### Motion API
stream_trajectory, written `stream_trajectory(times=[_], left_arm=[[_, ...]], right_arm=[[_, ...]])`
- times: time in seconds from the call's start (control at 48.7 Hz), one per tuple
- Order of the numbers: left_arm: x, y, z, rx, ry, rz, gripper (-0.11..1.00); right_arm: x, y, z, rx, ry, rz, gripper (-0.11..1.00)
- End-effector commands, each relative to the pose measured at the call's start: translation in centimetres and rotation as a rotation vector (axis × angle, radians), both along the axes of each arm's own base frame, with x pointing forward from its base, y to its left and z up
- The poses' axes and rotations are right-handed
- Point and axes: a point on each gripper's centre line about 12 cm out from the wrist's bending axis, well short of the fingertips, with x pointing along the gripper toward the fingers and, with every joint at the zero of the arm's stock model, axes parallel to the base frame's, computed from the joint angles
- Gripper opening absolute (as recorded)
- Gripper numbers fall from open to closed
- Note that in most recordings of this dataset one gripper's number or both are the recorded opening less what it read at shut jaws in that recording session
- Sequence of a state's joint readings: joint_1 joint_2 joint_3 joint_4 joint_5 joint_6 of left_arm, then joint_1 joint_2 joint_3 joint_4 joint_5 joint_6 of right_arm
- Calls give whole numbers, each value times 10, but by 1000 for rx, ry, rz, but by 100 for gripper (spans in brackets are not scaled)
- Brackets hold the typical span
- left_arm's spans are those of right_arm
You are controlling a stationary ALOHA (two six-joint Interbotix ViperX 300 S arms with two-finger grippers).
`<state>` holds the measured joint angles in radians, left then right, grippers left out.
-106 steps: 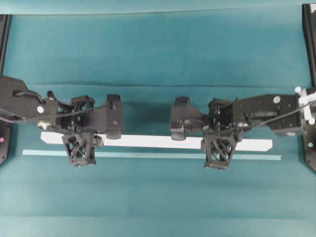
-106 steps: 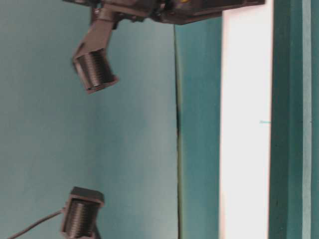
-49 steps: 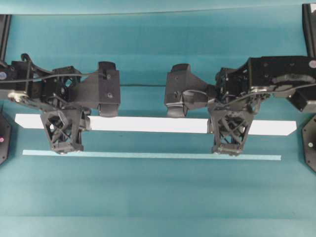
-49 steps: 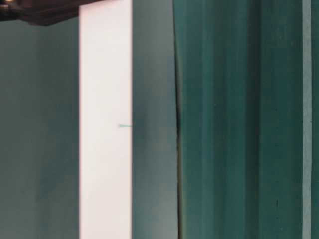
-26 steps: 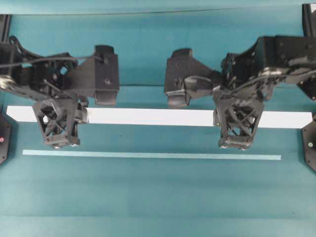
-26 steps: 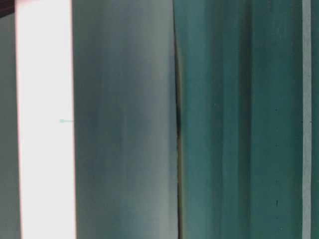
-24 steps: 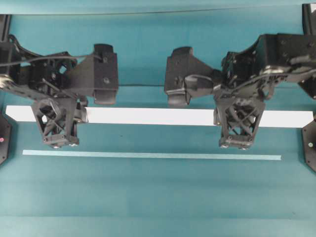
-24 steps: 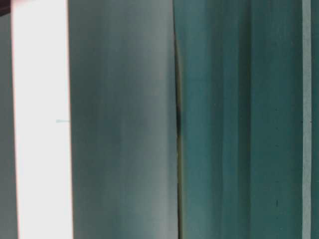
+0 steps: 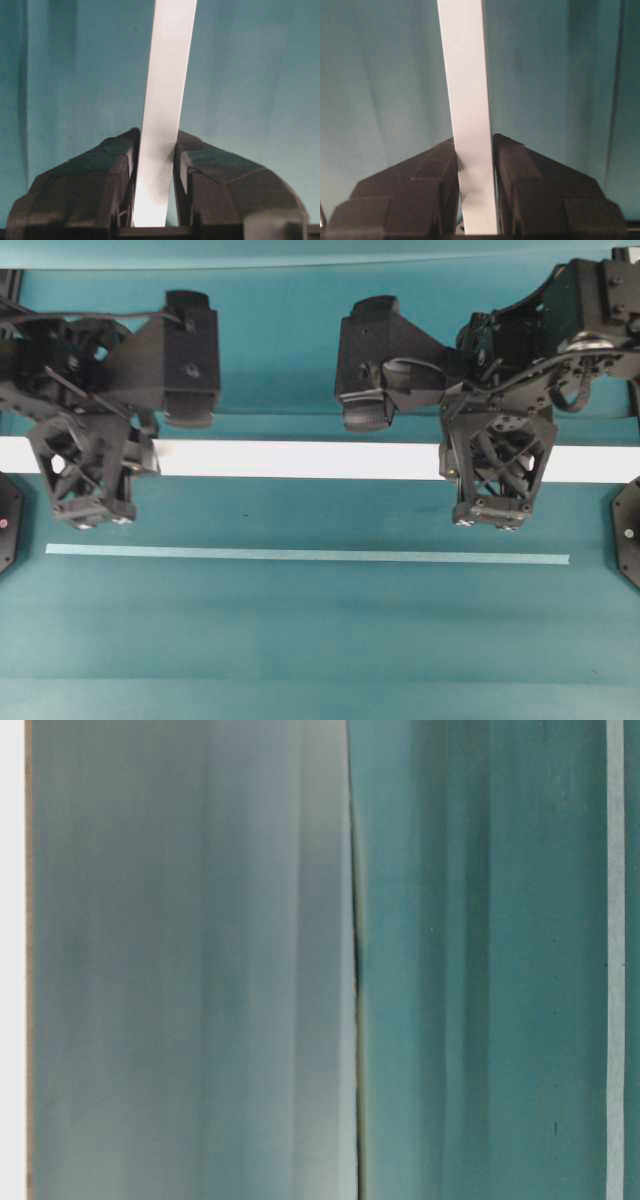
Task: Lift a wooden board with both hands.
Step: 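Hold the board raised with both grippers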
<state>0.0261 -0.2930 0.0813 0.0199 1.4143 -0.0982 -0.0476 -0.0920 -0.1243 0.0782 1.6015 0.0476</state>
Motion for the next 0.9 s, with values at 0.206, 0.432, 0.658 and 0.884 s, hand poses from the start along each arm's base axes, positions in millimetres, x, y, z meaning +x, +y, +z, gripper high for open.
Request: stream_trajectory(times=[0.206, 0.432, 0.658, 0.884], left_arm=[[1, 1, 25, 0, -19, 14, 18], [4, 0, 40, -2, -30, 14, 18], [7, -2, 54, -13, -67, 35, 18], [7, -2, 55, -14, -67, 36, 18]], right_arm=[[2, 2, 24, 8, -66, -11, 21], [0, 4, 42, 9, -104, -11, 21], [-4, 3, 50, 8, -128, -13, 21], [-7, 2, 50, 6, -124, -14, 21]])
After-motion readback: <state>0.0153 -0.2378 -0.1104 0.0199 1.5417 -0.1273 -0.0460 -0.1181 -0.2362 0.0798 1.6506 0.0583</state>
